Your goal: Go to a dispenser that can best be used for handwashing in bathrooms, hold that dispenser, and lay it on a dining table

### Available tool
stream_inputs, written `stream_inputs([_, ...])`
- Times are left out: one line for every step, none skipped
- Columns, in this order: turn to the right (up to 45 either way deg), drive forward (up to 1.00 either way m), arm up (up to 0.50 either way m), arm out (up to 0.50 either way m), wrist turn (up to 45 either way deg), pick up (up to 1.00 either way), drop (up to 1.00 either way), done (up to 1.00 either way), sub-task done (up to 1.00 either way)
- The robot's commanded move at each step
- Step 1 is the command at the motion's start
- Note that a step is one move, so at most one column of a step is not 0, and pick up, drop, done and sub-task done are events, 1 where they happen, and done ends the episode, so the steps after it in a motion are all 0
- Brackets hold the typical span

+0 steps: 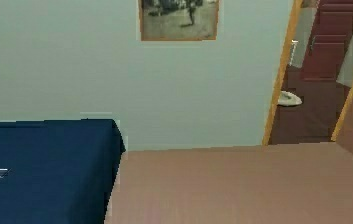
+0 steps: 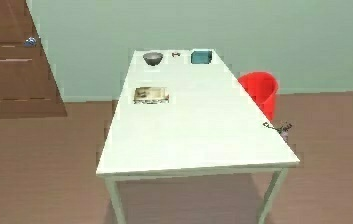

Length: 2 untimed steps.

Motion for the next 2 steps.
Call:
stream_inputs([0.0,0.35,0.0,0.0,0.0,0.0,0.0,0.0,0.0])
stream_inputs([42.0,0.0,0.0,0.0,0.0,0.0,0.0,0.0,0.0])
